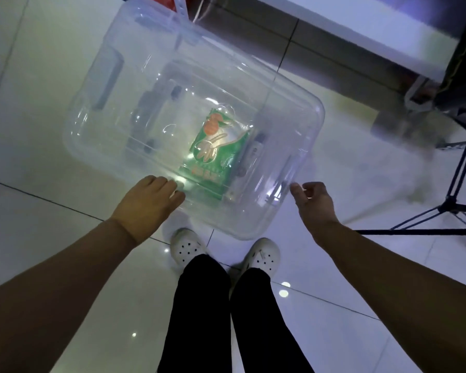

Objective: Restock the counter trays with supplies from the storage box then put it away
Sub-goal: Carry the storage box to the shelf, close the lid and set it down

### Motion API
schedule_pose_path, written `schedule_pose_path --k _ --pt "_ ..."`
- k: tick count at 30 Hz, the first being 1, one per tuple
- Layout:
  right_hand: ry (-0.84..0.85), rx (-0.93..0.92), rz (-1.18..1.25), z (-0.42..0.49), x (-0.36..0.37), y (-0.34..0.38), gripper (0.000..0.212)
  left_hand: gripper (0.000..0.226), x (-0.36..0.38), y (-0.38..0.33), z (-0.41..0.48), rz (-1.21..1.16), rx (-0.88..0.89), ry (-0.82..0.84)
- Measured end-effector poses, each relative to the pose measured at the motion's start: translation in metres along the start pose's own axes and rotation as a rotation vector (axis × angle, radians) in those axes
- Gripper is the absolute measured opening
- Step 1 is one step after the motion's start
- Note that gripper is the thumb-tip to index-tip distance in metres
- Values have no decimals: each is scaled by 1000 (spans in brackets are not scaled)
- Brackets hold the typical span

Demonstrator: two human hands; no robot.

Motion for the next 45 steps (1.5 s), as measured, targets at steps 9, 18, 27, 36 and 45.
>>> schedule_pose_path --k 9,18,27,36,45 --pt "87 303 242 14 49 -31 78 24 30 7 -13 65 -171 -11" --pt "-33 226 295 39 22 -16 50 40 32 -7 0 -51 -305 -58" --pt "-107 12 147 70 -6 20 34 62 28 0 53 -242 -473 -120" --pt "-250 -111 -71 67 -11 25 26 88 55 8 62 -204 -558 31" --pt "-395 -783 -446 17 1 127 59 51 17 94 34 -224 -753 -146"
Point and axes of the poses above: each hand's wrist, its own z-axis towards the middle knuckle, its own x-axis out of the palm, y = z × x, the point moved 9 cm from there along z, towards the middle knuckle, and after that the axes turned 11 degrees about -y, right-handed, at the moved point
